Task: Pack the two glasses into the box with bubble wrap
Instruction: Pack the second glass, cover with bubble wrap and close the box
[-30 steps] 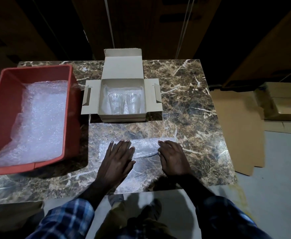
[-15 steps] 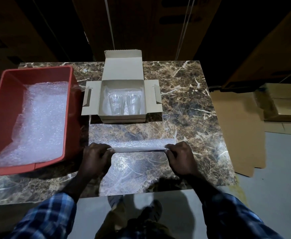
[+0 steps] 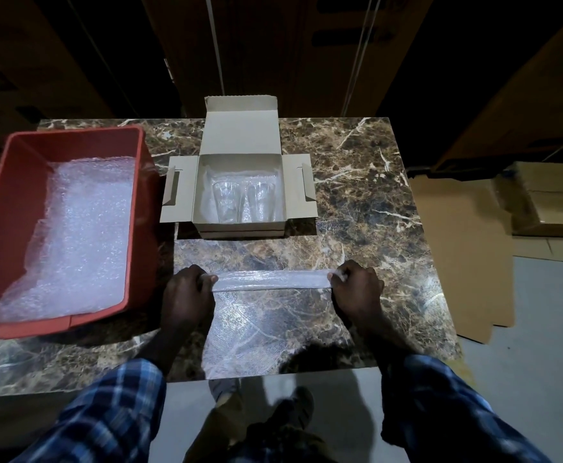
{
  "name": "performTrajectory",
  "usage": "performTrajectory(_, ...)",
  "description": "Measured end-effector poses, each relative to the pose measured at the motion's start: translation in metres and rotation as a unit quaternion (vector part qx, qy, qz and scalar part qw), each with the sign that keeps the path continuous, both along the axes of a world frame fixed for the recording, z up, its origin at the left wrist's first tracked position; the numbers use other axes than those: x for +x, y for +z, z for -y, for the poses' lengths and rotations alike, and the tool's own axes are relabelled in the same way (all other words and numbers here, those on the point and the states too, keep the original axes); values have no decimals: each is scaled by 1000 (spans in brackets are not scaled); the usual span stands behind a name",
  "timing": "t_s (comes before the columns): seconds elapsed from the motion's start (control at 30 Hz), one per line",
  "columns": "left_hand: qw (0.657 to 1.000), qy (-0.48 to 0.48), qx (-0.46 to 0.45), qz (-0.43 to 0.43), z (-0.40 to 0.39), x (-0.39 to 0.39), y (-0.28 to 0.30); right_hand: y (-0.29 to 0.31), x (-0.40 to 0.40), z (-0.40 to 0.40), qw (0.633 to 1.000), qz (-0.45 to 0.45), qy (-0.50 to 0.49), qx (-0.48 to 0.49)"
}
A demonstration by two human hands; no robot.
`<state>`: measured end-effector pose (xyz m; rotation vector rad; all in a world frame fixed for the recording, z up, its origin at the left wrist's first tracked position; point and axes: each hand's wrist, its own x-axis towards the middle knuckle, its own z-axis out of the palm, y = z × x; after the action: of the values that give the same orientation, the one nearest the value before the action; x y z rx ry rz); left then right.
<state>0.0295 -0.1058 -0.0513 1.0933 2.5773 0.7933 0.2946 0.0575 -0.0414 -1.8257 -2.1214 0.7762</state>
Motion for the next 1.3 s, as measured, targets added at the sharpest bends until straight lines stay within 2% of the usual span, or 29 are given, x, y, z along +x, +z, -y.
performTrajectory(0.07, 1000, 21, 11, 2, 0, 4, 0, 3, -4, 4, 999, 39, -3, 9)
performTrajectory(0.13, 999, 38, 28, -12, 2, 9, 0, 4, -8, 9, 994, 89, 14, 60)
performTrajectory(0.23, 992, 35, 41, -114, 1, 25, 4, 0, -15, 21, 975, 129, 70, 170)
performTrajectory(0.3, 985, -39, 80, -151, -1, 43, 8, -4, -25, 34, 965, 112, 149, 184)
performTrajectory(0.37, 975, -139, 99, -143, -3, 63, 3, -11, -37, 53, 949, 104, 248, 164)
performTrajectory(0.43, 964, -221, 53, -137, -3, 77, -10, -19, -45, 69, 932, 117, 316, 131)
performTrajectory(0.5, 954, -269, -18, -135, -2, 85, -25, -24, -47, 76, 930, 132, 330, 93)
performTrajectory(0.67, 944, -283, -110, -130, 2, 84, -26, -32, -34, 72, 920, 140, 357, 79)
performTrajectory(0.77, 944, -261, -139, -148, 12, 72, -23, -26, -20, 63, 928, 146, 337, 61)
performTrajectory(0.83, 951, -225, -153, -145, 24, 58, -24, -23, -6, 54, 942, 149, 301, 27)
performTrajectory(0.97, 959, -164, -181, -146, 43, 34, -22, -23, 15, 45, 959, 166, 227, 25)
performTrajectory(1.03, 964, -135, -187, -132, 43, 34, -20, -25, 17, 42, 967, 165, 190, 42)
performTrajectory(1.1, 969, -121, -181, -114, 38, 40, -15, -23, 14, 40, 972, 144, 157, 100)
performTrajectory(1.2, 961, -191, -150, -129, 30, 58, -5, -16, 6, 39, 971, 46, 98, 213)
performTrajectory(1.23, 954, -227, -144, -131, 27, 66, -3, -13, 3, 41, 972, 23, 69, 225)
performTrajectory(1.3, 943, -279, -135, -123, 18, 83, -1, -8, -3, 41, 983, 2, -8, 183)
